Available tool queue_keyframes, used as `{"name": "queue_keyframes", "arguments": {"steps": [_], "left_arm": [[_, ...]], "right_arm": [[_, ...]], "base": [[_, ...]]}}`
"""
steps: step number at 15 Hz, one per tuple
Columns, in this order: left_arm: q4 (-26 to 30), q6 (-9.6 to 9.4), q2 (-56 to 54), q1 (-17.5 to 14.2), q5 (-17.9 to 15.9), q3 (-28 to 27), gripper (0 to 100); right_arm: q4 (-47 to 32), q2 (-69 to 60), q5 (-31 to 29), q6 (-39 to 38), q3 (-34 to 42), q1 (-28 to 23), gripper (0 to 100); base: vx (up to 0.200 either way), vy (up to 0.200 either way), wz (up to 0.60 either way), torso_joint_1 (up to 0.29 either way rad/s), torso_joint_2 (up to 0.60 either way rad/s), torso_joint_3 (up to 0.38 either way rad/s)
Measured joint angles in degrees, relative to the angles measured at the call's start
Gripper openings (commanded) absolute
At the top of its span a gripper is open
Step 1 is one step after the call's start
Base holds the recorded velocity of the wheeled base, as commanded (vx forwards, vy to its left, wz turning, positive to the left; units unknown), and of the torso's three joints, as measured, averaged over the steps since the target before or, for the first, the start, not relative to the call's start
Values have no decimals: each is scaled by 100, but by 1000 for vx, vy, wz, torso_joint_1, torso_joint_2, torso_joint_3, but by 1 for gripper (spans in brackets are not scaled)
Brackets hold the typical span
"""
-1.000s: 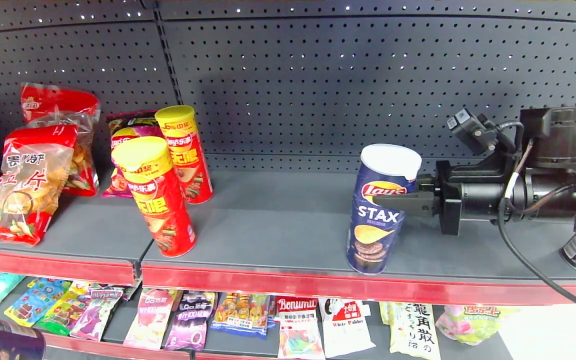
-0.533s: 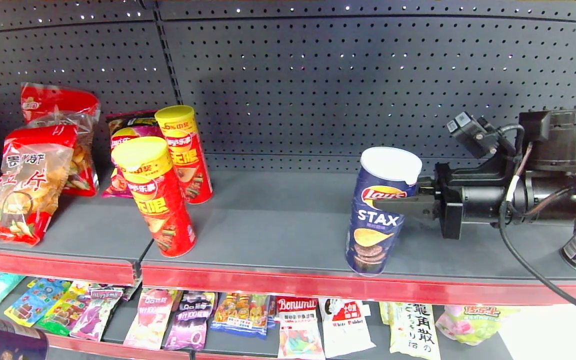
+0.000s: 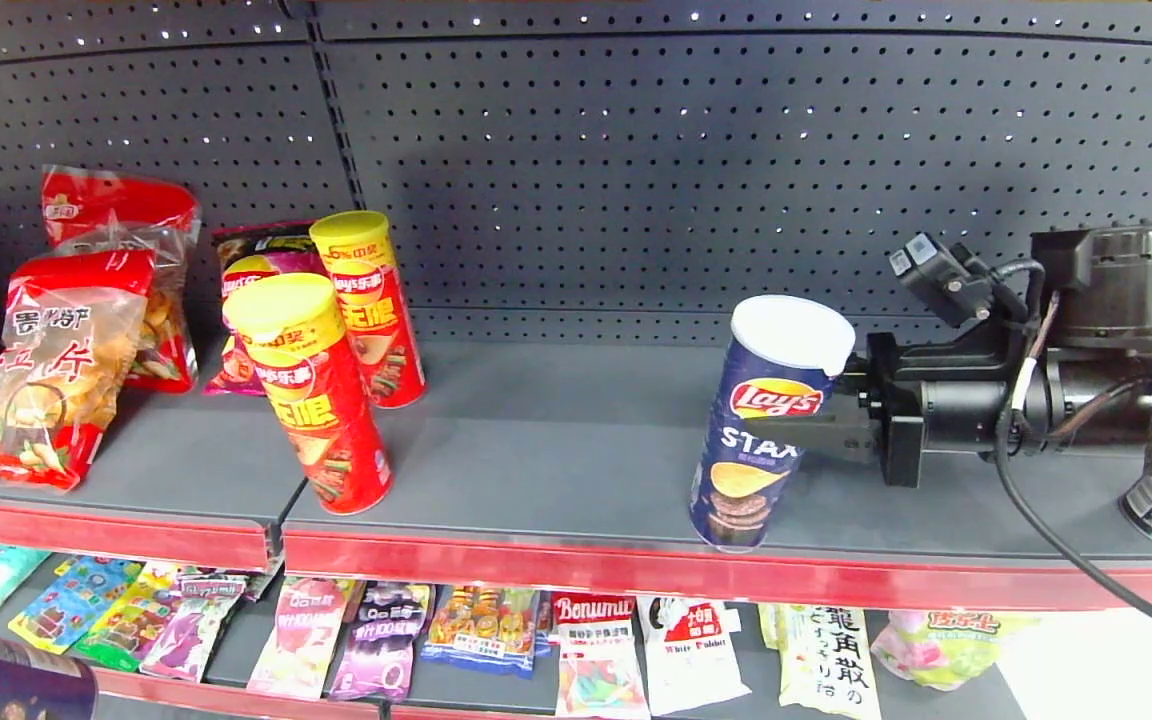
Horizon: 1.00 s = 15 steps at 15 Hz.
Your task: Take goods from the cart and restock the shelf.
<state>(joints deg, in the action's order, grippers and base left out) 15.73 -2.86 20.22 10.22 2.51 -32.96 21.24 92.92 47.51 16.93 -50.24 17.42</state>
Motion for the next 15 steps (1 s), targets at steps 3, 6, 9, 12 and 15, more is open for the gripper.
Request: {"name": "queue_keyframes", "arguments": {"steps": [3,6,9,12,15], "left_arm": [[0,-2,0,0,0,11,0],[0,2,0,4,-6,9,0],[0,5,-7,4,-68,11,0],[1,5,0,4,-176,41,0],[0,5,9,4,-319,85,0]], "right_arm": [[13,-13,-7,6,22,-33,100],[20,-163,-119,-10,219,-183,100],[30,-555,-199,-22,636,-513,100],[18,-1287,-336,-43,1215,-725,100],[-6,-2332,-930,-66,1782,-783,100]], "base": [[0,0,0,0,0,0],[0,0,0,0,0,0],[0,0,0,0,0,0],[0,0,0,0,0,0],[0,0,0,0,0,0]]}}
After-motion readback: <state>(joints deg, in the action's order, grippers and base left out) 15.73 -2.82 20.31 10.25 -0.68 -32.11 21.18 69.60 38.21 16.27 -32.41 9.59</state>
